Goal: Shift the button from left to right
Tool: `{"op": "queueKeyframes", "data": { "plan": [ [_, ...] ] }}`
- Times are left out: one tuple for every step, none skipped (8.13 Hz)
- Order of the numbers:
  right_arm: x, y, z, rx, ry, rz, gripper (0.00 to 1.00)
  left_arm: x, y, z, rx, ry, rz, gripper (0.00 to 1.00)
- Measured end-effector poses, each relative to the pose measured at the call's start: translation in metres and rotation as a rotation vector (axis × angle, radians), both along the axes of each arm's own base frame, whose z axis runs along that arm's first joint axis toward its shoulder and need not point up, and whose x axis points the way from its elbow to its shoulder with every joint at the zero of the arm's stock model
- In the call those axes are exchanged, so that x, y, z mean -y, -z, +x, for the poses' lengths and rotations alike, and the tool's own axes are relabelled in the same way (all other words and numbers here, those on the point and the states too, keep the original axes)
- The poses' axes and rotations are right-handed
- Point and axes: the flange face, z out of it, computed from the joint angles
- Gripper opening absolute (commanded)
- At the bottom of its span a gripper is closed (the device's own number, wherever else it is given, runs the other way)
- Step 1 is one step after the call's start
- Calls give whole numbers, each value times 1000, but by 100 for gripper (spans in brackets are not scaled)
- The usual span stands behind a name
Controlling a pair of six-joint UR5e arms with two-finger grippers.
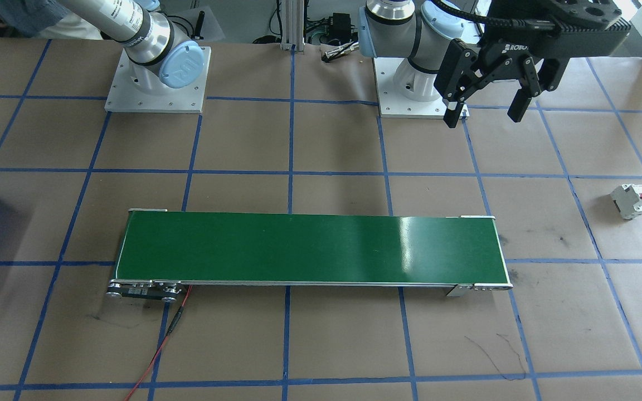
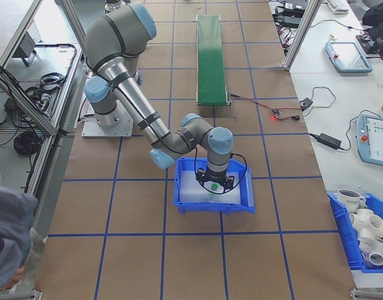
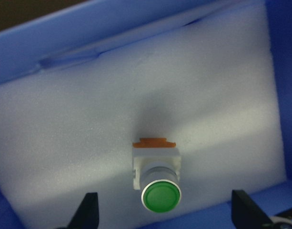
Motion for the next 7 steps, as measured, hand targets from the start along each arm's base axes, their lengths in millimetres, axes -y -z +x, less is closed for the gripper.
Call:
{"op": "queueKeyframes", "data": {
  "plan": [
    [-3, -26, 5, -24, 29, -29, 100, 0, 0, 0, 0, 0, 0, 100],
    [-6, -53, 15, -36, 90, -57, 100, 0, 0, 0, 0, 0, 0, 100],
    [-10, -82, 34, -23, 179, -72, 100, 0, 0, 0, 0, 0, 0, 100],
    [-14, -115, 64, -2, 285, -82, 100, 0, 0, 0, 0, 0, -1, 100],
    [-17, -147, 106, 16, 377, -79, 100, 0, 0, 0, 0, 0, -1, 100],
    [-20, -176, 154, 31, 460, -76, 100, 0, 0, 0, 0, 0, -1, 100],
    [-25, -200, 202, 45, 549, -71, 100, 0, 0, 0, 0, 0, -1, 100]
  ]
}}
